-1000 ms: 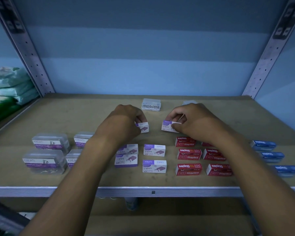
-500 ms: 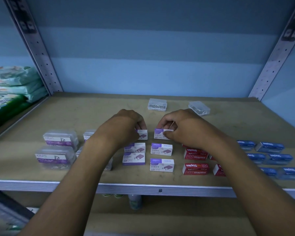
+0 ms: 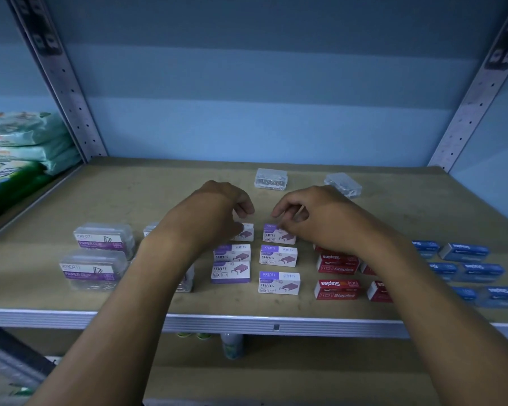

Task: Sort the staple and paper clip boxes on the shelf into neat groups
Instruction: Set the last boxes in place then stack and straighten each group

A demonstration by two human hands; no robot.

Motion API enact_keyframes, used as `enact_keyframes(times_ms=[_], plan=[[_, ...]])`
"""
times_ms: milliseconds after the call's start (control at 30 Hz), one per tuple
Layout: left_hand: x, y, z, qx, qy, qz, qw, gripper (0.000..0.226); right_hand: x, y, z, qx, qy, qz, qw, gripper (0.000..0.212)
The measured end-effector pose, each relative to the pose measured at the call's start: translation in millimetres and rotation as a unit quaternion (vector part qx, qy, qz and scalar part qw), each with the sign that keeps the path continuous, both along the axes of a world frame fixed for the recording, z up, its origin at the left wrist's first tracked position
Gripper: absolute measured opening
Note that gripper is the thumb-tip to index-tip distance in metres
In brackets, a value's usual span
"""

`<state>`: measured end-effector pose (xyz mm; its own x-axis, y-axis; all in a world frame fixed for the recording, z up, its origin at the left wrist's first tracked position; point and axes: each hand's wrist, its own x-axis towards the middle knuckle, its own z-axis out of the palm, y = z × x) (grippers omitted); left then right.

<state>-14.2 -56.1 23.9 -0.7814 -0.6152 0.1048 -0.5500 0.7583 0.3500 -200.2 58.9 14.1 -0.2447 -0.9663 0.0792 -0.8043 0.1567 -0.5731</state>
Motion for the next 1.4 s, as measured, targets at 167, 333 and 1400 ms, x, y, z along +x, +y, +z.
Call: enact_keyframes(times_ms=[167, 333, 1400], plan=[[-3.8, 4.9, 4.0, -0.009, 0.035, -0.005, 0.999, 0.036, -8.1, 6.9, 8.3, 0.003, 0.006, -0.023, 1.0, 0.018], [-17.7, 0.9, 15.9, -0.001, 0.03, -0.017, 0.999, 0.042, -22.0, 6.0, 10.5, -0.018, 0.02, -0.065, 0.998, 0.023], [-118.8, -72.1, -20.4, -0.018, -0.112, -0.054, 0.992, 0.077, -100.2, -5.6, -10.7, 0.11, 0.072, -0.134, 0.982, 0.058]])
